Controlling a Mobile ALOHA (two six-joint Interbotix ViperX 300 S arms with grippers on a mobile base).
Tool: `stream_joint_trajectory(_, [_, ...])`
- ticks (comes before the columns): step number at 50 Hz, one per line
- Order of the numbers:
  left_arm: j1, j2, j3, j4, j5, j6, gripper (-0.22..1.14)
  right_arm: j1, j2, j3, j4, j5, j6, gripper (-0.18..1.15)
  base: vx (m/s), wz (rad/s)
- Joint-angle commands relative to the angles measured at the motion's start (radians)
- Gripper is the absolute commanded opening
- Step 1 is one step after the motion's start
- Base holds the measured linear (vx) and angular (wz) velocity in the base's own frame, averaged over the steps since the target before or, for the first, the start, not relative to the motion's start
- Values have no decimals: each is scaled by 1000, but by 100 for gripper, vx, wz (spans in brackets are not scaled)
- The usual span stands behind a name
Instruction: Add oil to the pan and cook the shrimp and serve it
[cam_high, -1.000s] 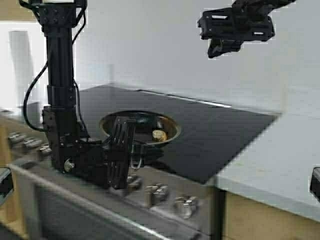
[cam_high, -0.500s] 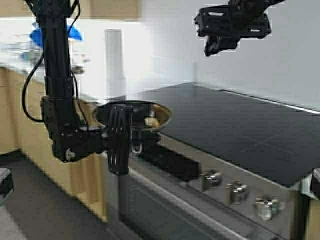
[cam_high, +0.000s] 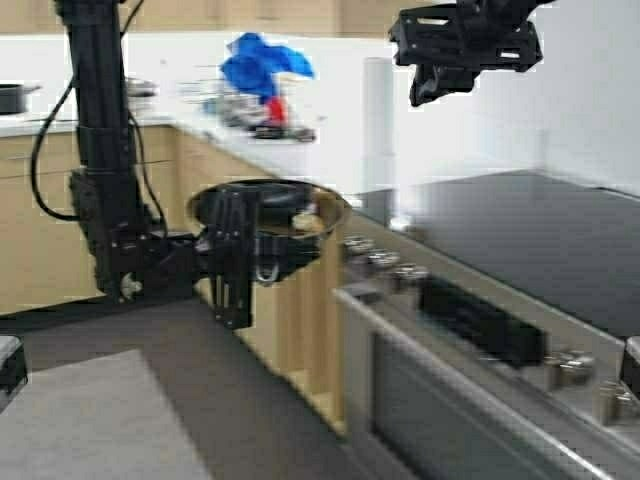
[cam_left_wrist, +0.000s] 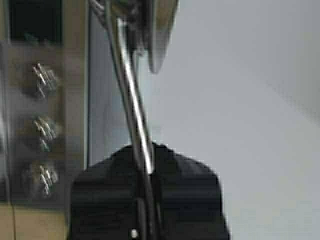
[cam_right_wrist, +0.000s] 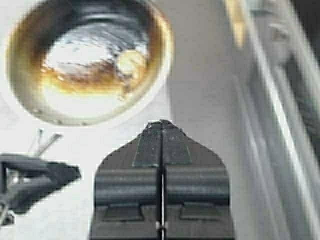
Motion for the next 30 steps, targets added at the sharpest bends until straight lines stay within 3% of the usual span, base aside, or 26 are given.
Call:
stream_joint_trajectory(1, [-5, -67, 6, 5, -31, 9, 3, 0, -18, -25, 2, 0, 2, 6, -5, 45])
stream_joint_trajectory(15, [-3, -87, 38, 2, -31, 11, 3, 0, -12, -26, 2, 0, 2, 6, -4, 46])
stream_joint_trajectory(30, [14, -107, 26, 2, -29, 11, 4, 0, -12, -21, 2, 0, 3, 6, -2, 63])
